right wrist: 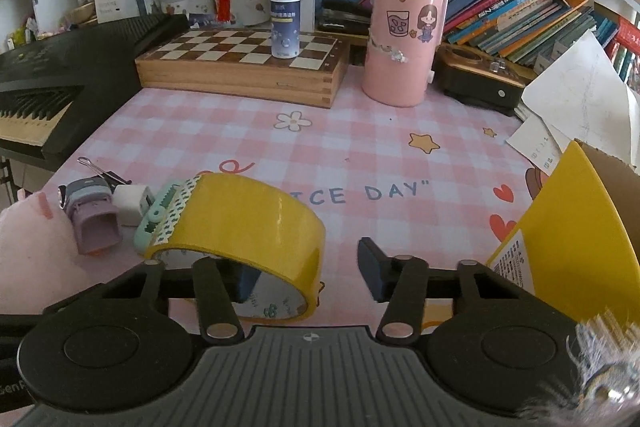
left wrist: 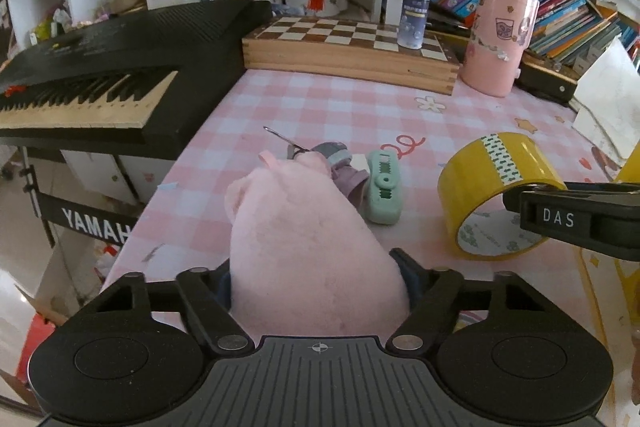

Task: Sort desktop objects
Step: 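Grasp the pink plush with the left tool while the right tool grasps the yellow tape, then carry the pink plush and yellow tape with both tools toward the yellow box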

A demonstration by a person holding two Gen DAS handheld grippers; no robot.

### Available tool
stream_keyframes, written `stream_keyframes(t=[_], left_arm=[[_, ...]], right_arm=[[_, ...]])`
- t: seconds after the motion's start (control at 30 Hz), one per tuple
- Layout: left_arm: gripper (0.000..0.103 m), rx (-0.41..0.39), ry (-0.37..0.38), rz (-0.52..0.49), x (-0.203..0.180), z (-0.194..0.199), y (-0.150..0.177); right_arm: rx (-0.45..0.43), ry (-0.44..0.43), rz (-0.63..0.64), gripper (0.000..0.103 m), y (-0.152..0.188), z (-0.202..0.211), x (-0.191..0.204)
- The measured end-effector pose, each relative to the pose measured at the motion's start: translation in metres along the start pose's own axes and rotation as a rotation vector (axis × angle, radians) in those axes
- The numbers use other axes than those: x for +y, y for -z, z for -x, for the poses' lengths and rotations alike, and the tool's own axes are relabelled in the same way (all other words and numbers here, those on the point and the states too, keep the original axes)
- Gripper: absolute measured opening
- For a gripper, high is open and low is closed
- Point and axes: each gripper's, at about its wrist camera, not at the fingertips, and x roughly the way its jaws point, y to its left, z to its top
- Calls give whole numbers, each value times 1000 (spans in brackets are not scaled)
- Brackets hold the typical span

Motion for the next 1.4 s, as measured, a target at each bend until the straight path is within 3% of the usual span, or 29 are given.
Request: stream_keyframes(t=[0.1, 0.27, 0.6, 1.03, 1.4], left_arm=[[67, 0, 18, 2, 3, 4, 0], [65, -25, 37, 18, 12, 22, 4], [65, -117, 58, 30, 25, 65, 9], [65, -231, 130, -10, 32, 141, 23], [65, -216, 184, 20, 54, 180, 72]], right_arm=[[4, -8, -1, 22, 0, 0, -1], [1, -21, 1, 17, -1, 6, -1], [-32, -38, 5, 15, 4, 40, 4], [-37, -112, -58, 15, 26, 115, 3], [-38, -113, -17, 15, 61, 179, 32]])
